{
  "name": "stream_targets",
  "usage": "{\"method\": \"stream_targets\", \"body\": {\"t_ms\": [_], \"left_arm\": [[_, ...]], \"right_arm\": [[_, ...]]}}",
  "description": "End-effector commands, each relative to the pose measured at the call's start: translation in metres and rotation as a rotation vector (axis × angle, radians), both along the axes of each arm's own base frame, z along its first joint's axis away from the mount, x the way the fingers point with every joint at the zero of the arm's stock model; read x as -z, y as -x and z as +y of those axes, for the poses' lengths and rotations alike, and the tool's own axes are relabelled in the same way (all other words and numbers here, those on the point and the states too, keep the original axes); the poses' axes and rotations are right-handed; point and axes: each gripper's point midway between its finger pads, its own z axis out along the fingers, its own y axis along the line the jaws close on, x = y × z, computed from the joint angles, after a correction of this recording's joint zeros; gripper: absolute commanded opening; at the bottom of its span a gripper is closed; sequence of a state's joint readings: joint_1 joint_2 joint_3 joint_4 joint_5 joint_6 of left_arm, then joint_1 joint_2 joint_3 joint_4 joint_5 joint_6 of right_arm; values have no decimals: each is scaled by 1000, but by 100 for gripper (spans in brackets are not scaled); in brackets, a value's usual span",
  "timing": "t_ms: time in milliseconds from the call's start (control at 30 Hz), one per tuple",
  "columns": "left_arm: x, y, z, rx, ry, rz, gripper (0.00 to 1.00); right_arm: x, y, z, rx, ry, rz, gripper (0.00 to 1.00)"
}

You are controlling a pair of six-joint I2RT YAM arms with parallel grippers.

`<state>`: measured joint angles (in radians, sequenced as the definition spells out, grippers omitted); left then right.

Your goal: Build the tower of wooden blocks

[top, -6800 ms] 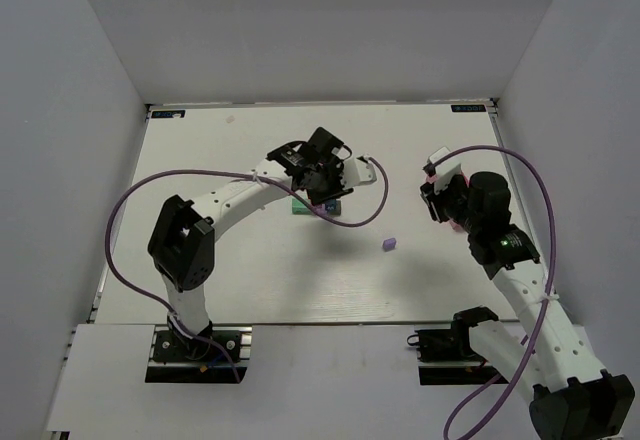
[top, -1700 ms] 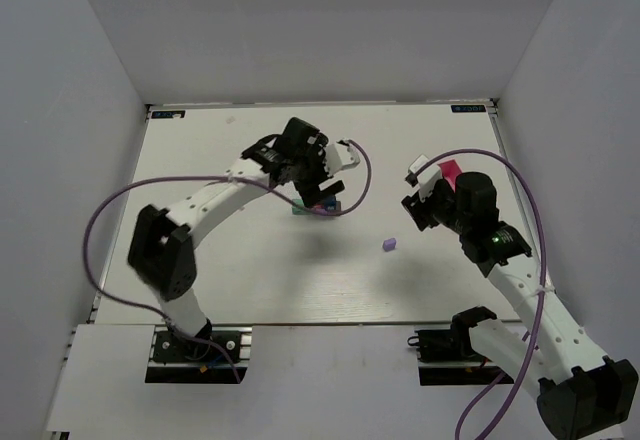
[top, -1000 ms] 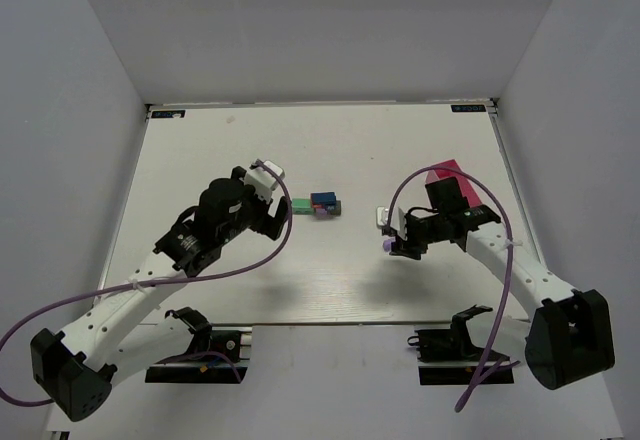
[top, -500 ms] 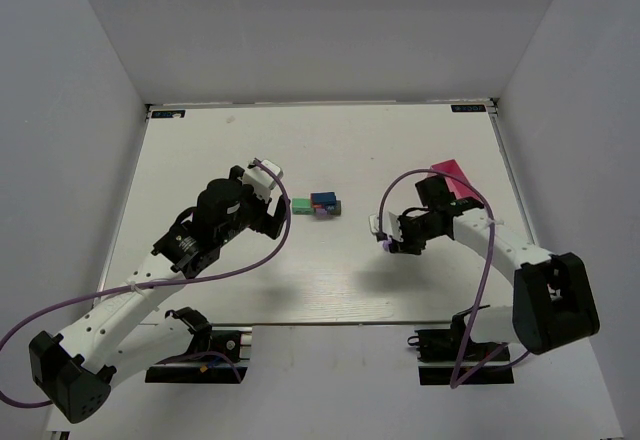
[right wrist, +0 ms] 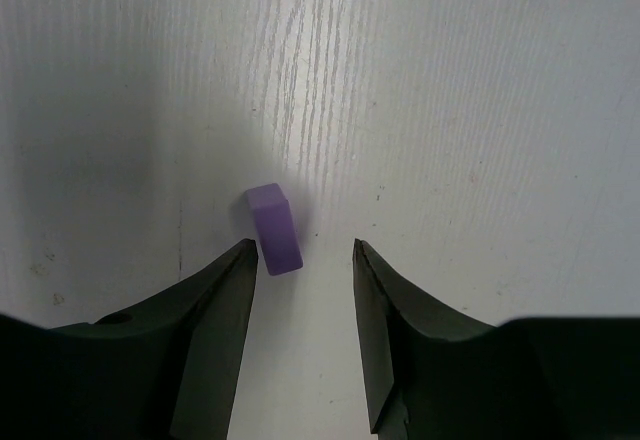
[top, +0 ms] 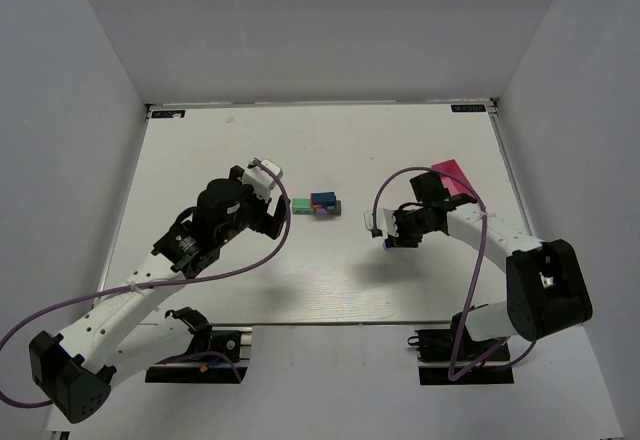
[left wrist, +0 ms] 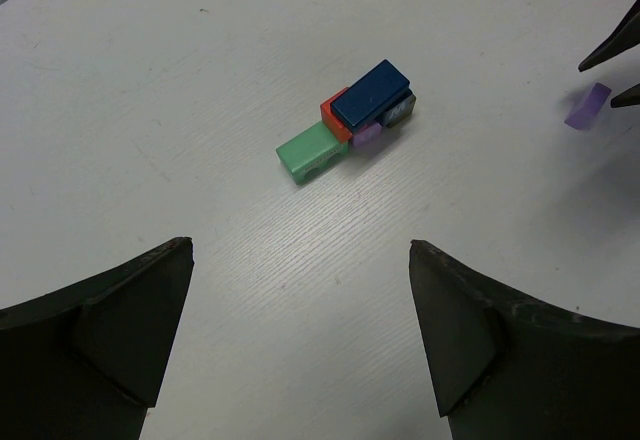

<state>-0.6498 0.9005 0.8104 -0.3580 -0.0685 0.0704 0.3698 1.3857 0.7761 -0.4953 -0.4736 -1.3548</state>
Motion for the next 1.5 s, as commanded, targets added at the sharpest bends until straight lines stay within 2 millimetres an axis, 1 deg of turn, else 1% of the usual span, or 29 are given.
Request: {"method": "stream_targets", "body": {"t_ms": [0, 33, 300, 500, 600, 700, 733, 933, 967, 1033, 1067, 1100, 1133, 1200, 1233, 1267, 1300, 1333, 1367, 1400, 1433, 1467], "left_arm": [[-4, 1, 2, -7, 15, -10, 99], [-4, 1, 2, -7, 15, -10, 99], [-1, 0, 1, -7, 10, -3, 99], [-1, 0, 1, -7, 10, -3, 99], [-1, 0, 1, -7, 10, -3, 99], [-1, 0, 1, -7, 10, -3, 99], [-1, 0, 1, -7, 10, -3, 99], [-1, -1, 2, -16, 7, -5, 99], [-1, -1, 2, -16, 7, -5, 99], [-1, -1, 2, -16, 7, -5, 99], [-1, -1, 2, -16, 7, -5, 99], [-1, -1, 2, -16, 7, -5, 99], [-4, 0, 3, -16, 13, -12, 99], [-4, -1, 4, -24, 10, -15, 99], [-4, -1, 4, -24, 10, -15, 99], [-4, -1, 4, -24, 10, -15, 99], [-4, -1, 4, -24, 10, -15, 99], [-4, -1, 4, -24, 10, -15, 99], [-4, -1, 4, -24, 10, -15, 99], [-4, -2, 6, -33, 7, -17, 99], [-7, -1, 6, -33, 13, -24, 99], [-7, -1, 6, -33, 13, -24, 99]], "right_arm": [[-7, -12, 9, -29, -9, -42, 50], [-4, -11, 8, -32, 2, -35, 50], [-2, -7, 12, -53, 4, -24, 50], [7, -4, 11, -53, 29, -4, 45], [9, -3, 11, -57, 36, 2, 42], [10, -1, 12, -61, 40, 9, 38], [10, 0, 12, -62, 39, 11, 38], [9, 2, 11, -61, 42, 24, 27], [9, 3, 12, -65, 41, 25, 23], [8, 3, 12, -65, 40, 29, 19], [8, 3, 12, -63, 40, 31, 15], [7, 4, 12, -66, 39, 34, 15], [6, 4, 13, -63, 34, 37, 13], [2, 6, 16, -64, 13, 50, 10], [-2, 7, 18, -65, 5, 50, 10], [-11, 4, 22, -65, -19, 38, 8], [-16, 6, 26, -60, -41, 46, 7], [-27, 4, 32, -67, -68, 39, 7], [-32, 3, 34, -62, -83, 33, 5], [-39, 5, 39, -51, -109, 46, 5], [-51, 0, 45, -47, -133, 33, 4], [-60, -1, 51, -22, -159, 54, 2]]}}
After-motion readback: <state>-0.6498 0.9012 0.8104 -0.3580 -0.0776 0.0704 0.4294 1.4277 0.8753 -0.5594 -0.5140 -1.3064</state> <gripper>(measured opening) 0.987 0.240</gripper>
